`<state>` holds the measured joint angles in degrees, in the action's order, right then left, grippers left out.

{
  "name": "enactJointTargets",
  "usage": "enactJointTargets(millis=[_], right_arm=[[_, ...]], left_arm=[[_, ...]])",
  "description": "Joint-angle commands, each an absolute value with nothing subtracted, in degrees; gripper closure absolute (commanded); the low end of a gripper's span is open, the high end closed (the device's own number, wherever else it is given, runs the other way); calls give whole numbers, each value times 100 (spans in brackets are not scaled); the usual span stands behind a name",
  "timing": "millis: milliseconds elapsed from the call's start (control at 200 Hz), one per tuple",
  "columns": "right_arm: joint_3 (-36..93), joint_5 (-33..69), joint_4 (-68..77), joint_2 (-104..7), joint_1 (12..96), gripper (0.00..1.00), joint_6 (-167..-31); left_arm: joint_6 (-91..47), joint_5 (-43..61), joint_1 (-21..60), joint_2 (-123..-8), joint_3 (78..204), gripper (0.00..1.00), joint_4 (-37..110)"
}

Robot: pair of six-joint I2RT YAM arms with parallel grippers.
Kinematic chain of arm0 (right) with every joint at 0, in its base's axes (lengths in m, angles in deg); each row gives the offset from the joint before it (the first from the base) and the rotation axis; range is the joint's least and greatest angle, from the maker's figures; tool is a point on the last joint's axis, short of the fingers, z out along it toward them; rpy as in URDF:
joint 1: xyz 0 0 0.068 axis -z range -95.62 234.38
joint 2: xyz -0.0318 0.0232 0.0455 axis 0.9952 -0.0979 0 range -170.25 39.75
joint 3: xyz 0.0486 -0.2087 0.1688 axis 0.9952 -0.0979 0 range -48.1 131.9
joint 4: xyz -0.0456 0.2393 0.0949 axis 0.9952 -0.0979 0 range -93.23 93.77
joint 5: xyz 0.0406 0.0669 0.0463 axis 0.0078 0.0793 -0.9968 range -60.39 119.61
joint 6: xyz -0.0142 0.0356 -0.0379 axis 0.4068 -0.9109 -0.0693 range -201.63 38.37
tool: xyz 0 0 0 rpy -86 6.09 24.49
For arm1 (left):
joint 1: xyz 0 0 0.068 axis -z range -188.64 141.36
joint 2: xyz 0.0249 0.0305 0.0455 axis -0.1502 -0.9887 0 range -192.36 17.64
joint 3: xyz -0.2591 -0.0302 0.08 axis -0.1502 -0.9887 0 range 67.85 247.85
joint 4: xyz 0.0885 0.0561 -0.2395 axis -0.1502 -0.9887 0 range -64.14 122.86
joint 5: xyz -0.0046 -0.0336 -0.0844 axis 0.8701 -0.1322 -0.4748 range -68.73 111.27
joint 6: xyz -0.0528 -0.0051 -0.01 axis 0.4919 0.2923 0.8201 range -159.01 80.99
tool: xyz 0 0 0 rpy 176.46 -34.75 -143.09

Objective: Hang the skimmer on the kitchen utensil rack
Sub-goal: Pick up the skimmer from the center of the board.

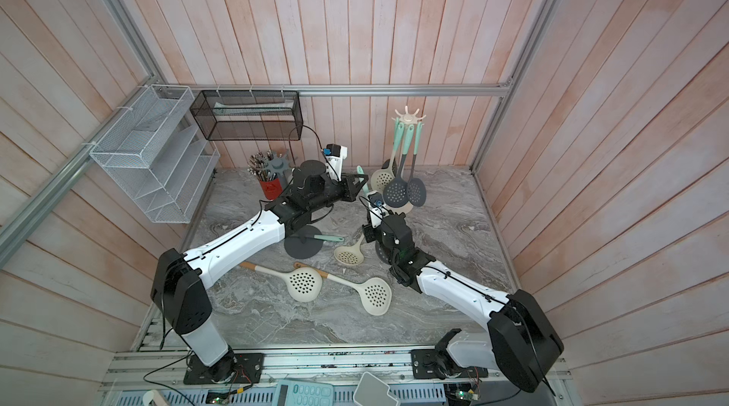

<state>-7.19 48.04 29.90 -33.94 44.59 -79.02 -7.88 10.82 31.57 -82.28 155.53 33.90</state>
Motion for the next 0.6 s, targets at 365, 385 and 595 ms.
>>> enactJointTargets(millis=[365, 385, 595], right_arm=[[-987, 4150, 2775, -2708, 5099, 96, -7866], [-1012, 4083, 2756, -2659, 5155, 96, -7890], [-1094, 3258, 2526, -2151, 5910, 96, -8091]], left_arm=[[-1201, 468, 3145, -7781, 15428, 27, 3359], [-1225, 431, 3137, -7758, 15384, 27, 3377], [-1518, -43, 3082, -7545, 15002, 26, 3608]])
